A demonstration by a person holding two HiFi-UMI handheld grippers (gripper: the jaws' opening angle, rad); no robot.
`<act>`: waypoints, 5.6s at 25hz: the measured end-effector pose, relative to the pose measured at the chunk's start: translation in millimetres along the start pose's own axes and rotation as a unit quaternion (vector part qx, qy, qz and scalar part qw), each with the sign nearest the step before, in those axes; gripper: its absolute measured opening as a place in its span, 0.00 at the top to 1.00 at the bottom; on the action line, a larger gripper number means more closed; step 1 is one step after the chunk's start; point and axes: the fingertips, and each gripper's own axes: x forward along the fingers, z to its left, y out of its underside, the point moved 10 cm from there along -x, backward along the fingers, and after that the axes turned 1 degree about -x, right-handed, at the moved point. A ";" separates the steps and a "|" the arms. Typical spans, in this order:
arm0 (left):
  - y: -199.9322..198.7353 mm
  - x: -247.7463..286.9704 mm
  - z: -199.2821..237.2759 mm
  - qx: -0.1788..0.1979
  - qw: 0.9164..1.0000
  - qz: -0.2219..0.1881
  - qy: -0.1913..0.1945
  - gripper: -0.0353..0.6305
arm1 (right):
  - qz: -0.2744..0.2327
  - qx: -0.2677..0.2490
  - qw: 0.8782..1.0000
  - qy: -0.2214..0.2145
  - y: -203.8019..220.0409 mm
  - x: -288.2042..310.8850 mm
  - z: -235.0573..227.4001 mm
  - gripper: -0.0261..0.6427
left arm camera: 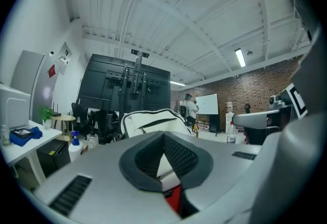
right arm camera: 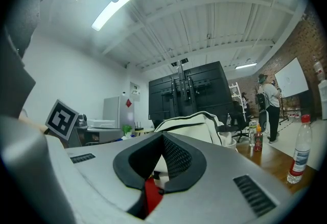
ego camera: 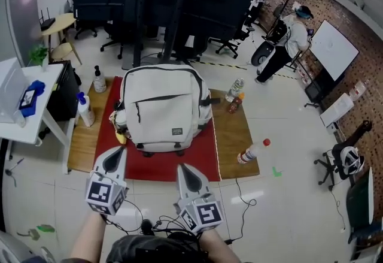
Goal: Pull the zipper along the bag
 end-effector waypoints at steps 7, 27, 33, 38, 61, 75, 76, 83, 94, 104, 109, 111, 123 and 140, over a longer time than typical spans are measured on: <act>4.6 14.1 15.1 -0.019 1.000 0.010 0.000 0.90 | 0.006 -0.007 1.000 0.013 1.7 15.0 -2.6 0.94; 24.7 157.1 57.8 0.018 0.997 0.060 -0.043 0.90 | 0.028 0.029 0.997 -0.061 22.0 151.4 -86.2 0.94; 32.0 185.3 71.7 0.004 0.995 0.084 -0.055 0.77 | 0.042 0.033 0.995 -0.082 29.4 188.3 -108.9 0.94; 39.7 197.8 79.5 -0.006 0.993 0.094 -0.064 0.74 | 0.045 0.029 0.991 -0.119 32.8 212.8 -108.8 0.94; 36.0 213.4 86.5 -0.068 0.995 0.073 -0.004 0.86 | 0.039 0.018 0.983 -0.179 40.9 254.9 -80.2 0.94; 29.2 195.4 87.2 -0.058 0.997 0.048 0.017 0.88 | 0.089 0.059 0.975 -0.197 34.2 282.1 -55.6 0.93; 30.4 194.8 87.8 -0.059 0.997 0.048 0.018 0.88 | 0.096 0.061 0.973 -0.200 34.4 284.9 -53.0 0.90; 32.5 192.9 90.6 -0.066 0.996 0.047 0.027 0.88 | 0.140 0.041 0.971 -0.187 40.8 303.8 -40.8 0.86; 38.7 191.5 96.7 -0.073 0.995 0.053 0.039 0.88 | 0.162 0.026 0.968 -0.192 55.8 322.7 -36.3 0.85; 36.8 195.7 94.1 -0.066 0.996 0.066 0.017 0.88 | 0.145 -0.034 0.967 -0.207 48.5 318.1 -43.0 0.89; 38.2 194.7 92.7 -0.066 0.996 0.061 0.020 0.88 | 0.133 -0.099 0.965 -0.202 44.4 314.8 -42.7 0.89; 38.8 194.2 91.3 -0.063 0.996 0.058 0.022 0.88 | 0.130 -0.115 0.964 -0.201 44.5 313.1 -44.0 0.89; 41.6 195.7 89.1 -0.059 0.997 0.051 0.022 0.88 | 0.134 -0.068 0.968 -0.201 41.2 308.3 -67.4 0.93; 41.6 189.8 87.6 -0.072 0.996 0.047 0.026 0.88 | 0.144 0.010 0.954 -0.262 44.1 307.5 -79.2 0.93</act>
